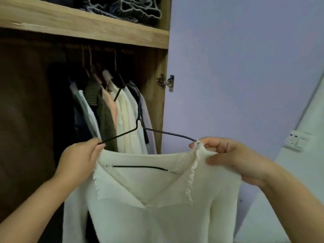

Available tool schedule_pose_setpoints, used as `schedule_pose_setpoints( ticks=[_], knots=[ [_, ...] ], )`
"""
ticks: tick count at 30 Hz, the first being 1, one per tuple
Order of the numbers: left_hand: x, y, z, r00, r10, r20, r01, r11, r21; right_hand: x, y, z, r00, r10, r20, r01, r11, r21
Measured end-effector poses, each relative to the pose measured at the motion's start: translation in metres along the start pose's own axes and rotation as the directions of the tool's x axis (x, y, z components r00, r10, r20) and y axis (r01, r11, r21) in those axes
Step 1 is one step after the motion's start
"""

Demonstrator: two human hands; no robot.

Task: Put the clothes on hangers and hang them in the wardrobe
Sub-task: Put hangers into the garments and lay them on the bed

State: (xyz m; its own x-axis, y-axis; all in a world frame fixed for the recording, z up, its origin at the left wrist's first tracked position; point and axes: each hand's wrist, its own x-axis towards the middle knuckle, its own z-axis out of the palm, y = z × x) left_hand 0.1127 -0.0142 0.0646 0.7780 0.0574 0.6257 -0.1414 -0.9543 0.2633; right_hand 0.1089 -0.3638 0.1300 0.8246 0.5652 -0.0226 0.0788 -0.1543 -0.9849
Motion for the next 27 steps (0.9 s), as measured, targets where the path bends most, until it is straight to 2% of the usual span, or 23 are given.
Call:
schedule_pose_setpoints(
  ticks=[3,7,10,13,17,21,27],
  knots=[
    [-0.005,0.029,0.025,0.999,0.036,0.016,-0.036,0.999,-0.035,-0.033,0.013,-0.017,0.977,0.018,-0.210,-0.062,0.977,-0.203],
    [-0.003,0.070,0.051,0.987,0.137,0.087,-0.128,0.986,-0.103,-0.074,0.031,-0.026,0.881,0.016,-0.473,-0.193,0.925,-0.328],
    [0.000,0.105,0.061,0.975,0.182,0.127,-0.138,0.945,-0.297,-0.108,0.046,-0.020,0.742,0.004,-0.670,-0.312,0.887,-0.339],
    [0.000,0.137,0.068,0.930,0.332,0.161,-0.229,0.861,-0.454,-0.150,0.055,-0.007,0.560,-0.026,-0.828,-0.355,0.895,-0.268],
    [-0.009,0.183,0.077,0.843,0.525,0.117,-0.365,0.719,-0.591,-0.215,0.063,0.022,0.349,-0.091,-0.933,-0.401,0.885,-0.237],
    [-0.036,0.240,0.076,0.774,0.625,0.101,-0.383,0.589,-0.712,-0.282,0.064,0.054,0.130,-0.150,-0.980,-0.461,0.866,-0.194],
    [-0.092,0.329,0.060,0.659,0.750,0.057,-0.380,0.398,-0.835,-0.378,0.051,0.102,-0.101,-0.196,-0.975,-0.560,0.821,-0.107]
  ],
)
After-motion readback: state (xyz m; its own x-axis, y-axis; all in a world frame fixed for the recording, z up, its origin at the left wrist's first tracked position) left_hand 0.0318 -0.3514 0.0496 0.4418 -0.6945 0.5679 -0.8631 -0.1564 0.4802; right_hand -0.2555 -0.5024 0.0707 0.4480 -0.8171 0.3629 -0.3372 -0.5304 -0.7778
